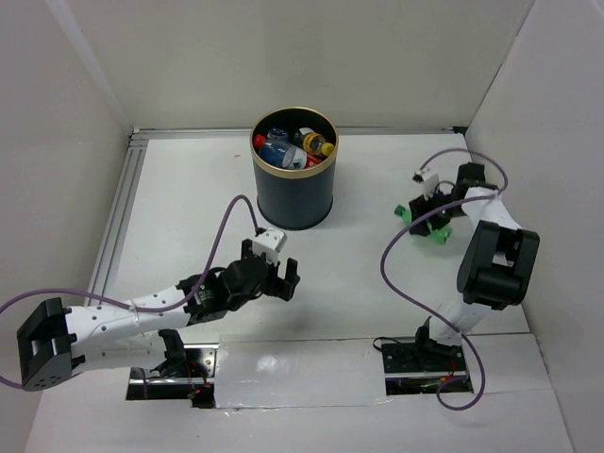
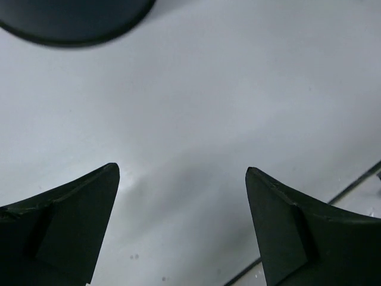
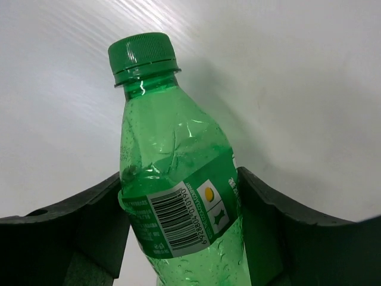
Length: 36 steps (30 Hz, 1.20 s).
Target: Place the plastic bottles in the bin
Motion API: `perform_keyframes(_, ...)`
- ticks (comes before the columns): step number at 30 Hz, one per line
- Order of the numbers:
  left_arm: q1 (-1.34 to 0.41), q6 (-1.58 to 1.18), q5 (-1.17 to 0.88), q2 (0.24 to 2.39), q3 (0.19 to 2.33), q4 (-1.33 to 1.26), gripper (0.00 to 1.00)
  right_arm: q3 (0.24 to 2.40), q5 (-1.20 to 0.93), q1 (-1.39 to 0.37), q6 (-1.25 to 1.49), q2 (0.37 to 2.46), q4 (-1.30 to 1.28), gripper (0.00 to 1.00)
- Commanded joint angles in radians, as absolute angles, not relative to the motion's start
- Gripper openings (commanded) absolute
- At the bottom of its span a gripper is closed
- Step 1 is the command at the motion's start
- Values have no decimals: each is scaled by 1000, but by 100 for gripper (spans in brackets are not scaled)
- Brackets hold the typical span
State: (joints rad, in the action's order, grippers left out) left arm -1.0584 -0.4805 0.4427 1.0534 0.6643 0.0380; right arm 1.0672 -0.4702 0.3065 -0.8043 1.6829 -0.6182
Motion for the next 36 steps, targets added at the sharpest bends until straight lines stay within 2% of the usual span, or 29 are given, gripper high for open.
perform_keyframes(1, -1086, -670, 419, 1015, 617, -31, 100, 1329, -812, 249, -974, 1545, -810, 21)
perform_keyframes(4, -1095, -680, 419, 1015, 583, -40, 100, 1484, -880, 53, -853, 1509, -714, 20)
perform_keyframes(7, -1106, -692, 419, 1042, 583, -26, 100, 1577, -847, -78, -709, 1534, -536, 20)
perform_keyframes(10, -1127, -718, 445, 1042, 583, -6, 100, 1827, -766, -218, -695, 1670, -531, 23)
perform_keyframes(12, -1137, -732, 457, 1019, 569, -6, 100, 1931, -726, -294, -695, 1785, -567, 23)
perform_keyframes(15, -1146, -756, 472, 991, 548, 21, 100, 2086, -671, -366, -695, 1917, -587, 28)
perform_keyframes(17, -1146, -770, 491, 976, 537, 35, 100, 2179, -660, -388, -680, 1977, -598, 44)
perform_keyframes(18, -1146, -782, 491, 962, 537, 50, 100, 2204, -646, -402, -648, 2029, -610, 71)
perform_keyframes(19, -1155, -782, 500, 962, 537, 51, 100, 2223, -646, -402, -635, 2046, -611, 71)
perform_keyframes(20, -1155, -782, 500, 948, 537, 60, 100, 2235, -646, -402, -617, 2057, -611, 93)
perform_keyframes(21, -1155, -782, 500, 937, 537, 60, 100, 2235, -631, -413, -598, 2057, -597, 100)
perform_keyframes(26, -1155, -758, 518, 916, 528, 48, 100, 2235, -585, -390, -467, 1962, -546, 100)
perform_keyframes(29, -1155, -721, 518, 942, 528, 20, 100, 2139, -520, -315, -346, 1833, -512, 100)
perform_keyframes(33, -1155, -658, 518, 1008, 580, -3, 100, 1901, -414, -193, -276, 1623, -489, 100)
perform_keyframes(36, -1146, -624, 508, 1040, 613, -21, 100, 1549, -182, -143, -246, 1435, -480, 100)
